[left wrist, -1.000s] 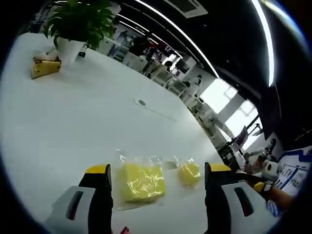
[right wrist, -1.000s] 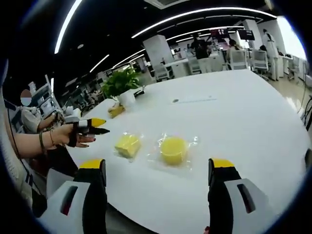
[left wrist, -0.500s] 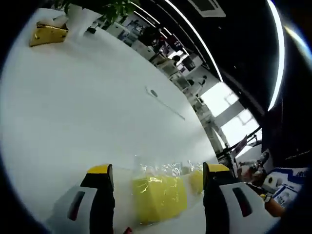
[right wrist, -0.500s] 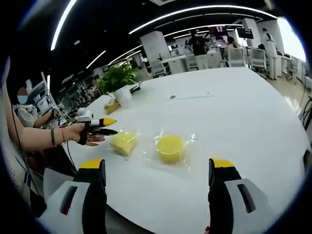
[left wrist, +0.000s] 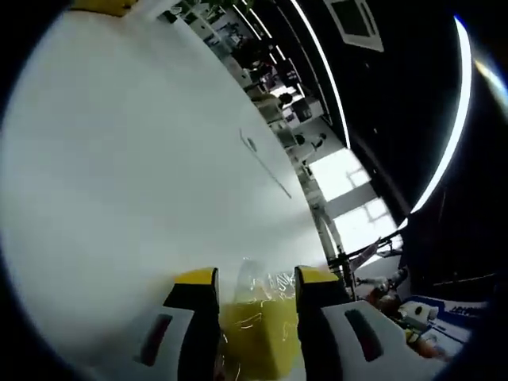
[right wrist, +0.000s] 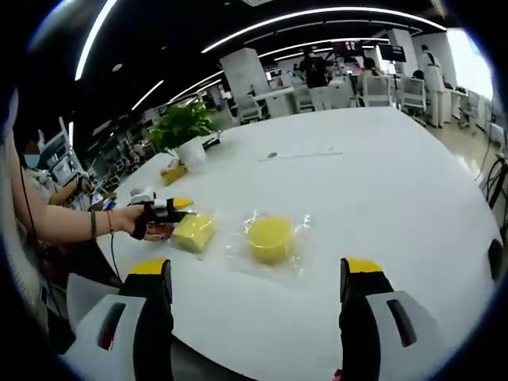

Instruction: Compare the silicone blocks by pressing each to a similar depth, holding the contact briefly, and releasing to observe deformation and rebound differences across the visible hardness samples.

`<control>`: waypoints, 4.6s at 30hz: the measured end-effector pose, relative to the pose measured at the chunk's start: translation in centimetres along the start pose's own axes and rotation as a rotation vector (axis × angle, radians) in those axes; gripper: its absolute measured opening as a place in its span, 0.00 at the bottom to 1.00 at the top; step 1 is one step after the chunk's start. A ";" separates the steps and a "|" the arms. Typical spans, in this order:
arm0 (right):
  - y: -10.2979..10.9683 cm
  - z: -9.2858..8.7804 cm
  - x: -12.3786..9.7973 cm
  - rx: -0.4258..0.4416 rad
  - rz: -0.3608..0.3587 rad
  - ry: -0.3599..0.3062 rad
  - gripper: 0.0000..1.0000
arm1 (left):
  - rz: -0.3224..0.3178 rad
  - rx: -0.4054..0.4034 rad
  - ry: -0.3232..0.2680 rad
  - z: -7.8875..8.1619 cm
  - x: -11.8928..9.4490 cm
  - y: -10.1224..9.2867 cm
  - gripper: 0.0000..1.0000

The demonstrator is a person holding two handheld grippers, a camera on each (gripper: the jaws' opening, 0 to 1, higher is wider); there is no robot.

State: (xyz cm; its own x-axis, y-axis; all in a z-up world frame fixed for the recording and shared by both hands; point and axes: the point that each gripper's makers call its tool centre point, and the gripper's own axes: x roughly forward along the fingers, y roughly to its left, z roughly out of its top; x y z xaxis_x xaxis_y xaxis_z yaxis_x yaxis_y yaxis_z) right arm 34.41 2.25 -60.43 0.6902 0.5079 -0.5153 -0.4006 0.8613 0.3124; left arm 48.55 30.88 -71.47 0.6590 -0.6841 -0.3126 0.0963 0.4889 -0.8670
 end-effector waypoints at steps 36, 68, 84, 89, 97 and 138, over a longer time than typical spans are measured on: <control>1.0 0.7 0.5 -0.027 0.032 -0.015 0.79 | 0.009 0.286 0.045 -1.5 -0.2 -3.7 0.00; 3.4 2.6 -0.3 -0.110 0.166 -0.084 0.77 | -0.066 0.491 0.073 -5.2 -3.2 -15.6 0.00; 5.5 5.9 0.8 -0.202 0.289 -0.112 0.77 | -0.132 0.652 0.082 -4.5 -4.7 -23.0 0.00; 6.0 7.0 1.2 -0.245 0.321 -0.113 0.78 | -0.178 0.706 0.089 -4.2 -4.6 -25.8 0.00; 7.3 8.3 2.1 -0.276 0.388 -0.108 0.78 | -0.277 0.758 0.109 -4.6 -4.4 -30.3 0.00; 17.5 8.6 1.4 -0.258 0.837 -0.075 0.30 | -0.474 0.846 0.087 -7.2 -7.4 -35.1 0.00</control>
State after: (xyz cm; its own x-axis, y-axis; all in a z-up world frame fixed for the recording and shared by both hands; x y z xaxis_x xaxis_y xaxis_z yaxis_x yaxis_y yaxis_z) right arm 33.55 17.92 -48.79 0.1432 0.9795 -0.1413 -0.9103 0.1864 0.3695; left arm 34.93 14.88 -41.53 0.3594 -0.9313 -0.0599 0.8640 0.3563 -0.3558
